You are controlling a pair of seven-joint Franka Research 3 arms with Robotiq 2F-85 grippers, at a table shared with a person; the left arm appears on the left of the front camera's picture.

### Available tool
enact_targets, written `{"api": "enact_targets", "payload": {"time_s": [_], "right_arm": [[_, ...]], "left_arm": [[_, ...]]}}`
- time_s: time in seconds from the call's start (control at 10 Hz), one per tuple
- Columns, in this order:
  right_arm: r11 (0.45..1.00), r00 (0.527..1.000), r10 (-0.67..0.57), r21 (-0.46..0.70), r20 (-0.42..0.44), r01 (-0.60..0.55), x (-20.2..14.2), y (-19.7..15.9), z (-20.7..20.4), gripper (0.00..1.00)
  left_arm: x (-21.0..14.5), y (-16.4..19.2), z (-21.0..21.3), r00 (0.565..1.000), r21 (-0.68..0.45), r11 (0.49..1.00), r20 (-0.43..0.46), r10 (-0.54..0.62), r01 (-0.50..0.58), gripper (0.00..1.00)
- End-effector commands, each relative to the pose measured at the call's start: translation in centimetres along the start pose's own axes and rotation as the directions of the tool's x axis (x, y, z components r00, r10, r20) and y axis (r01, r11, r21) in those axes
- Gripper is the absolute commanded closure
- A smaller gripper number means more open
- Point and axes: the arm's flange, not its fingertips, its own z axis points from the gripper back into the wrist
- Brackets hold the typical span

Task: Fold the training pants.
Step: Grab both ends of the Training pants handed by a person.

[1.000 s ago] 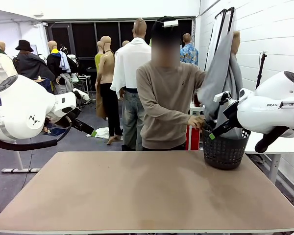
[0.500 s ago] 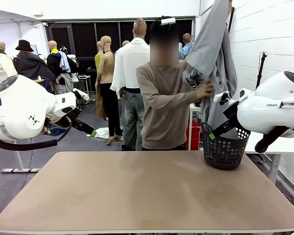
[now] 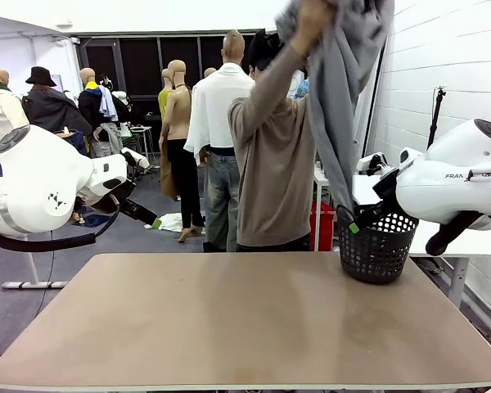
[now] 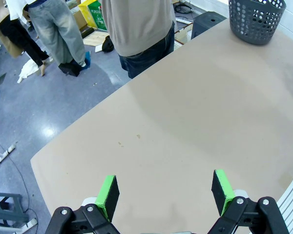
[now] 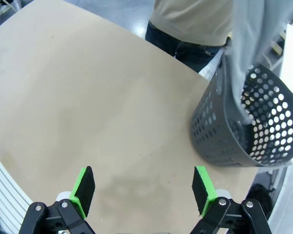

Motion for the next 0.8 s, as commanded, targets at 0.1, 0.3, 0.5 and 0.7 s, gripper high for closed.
{"api": "enact_targets", "payload": {"time_s": [0.1, 0.3, 0.5, 0.7], "right_arm": [[1.000, 1.000, 0.001, 0.006, 0.000, -0.001, -0.01, 0.03, -0.03, 0.00], [1.000, 1.000, 0.001, 0.006, 0.000, -0.001, -0.01, 0.03, -0.03, 0.00], [1.000, 1.000, 0.001, 0.006, 0.000, -0.001, -0.01, 0.03, -0.03, 0.00], [1.000, 1.000, 0.001, 0.006, 0.000, -0.001, -0.01, 0.03, -0.03, 0.00]], "left_arm": [[0.01, -0.01, 0.01, 1.000, -0.005, 1.000, 0.003, 0.001, -0.001, 0.00], [0.01, -0.01, 0.01, 1.000, -0.005, 1.000, 0.003, 0.001, -0.001, 0.00], [0.01, -0.01, 0.01, 1.000, -0.005, 1.000, 0.003, 0.001, -0.001, 0.00], [0.01, -0.01, 0.01, 1.000, -0.005, 1.000, 0.003, 0.001, -0.001, 0.00]]}}
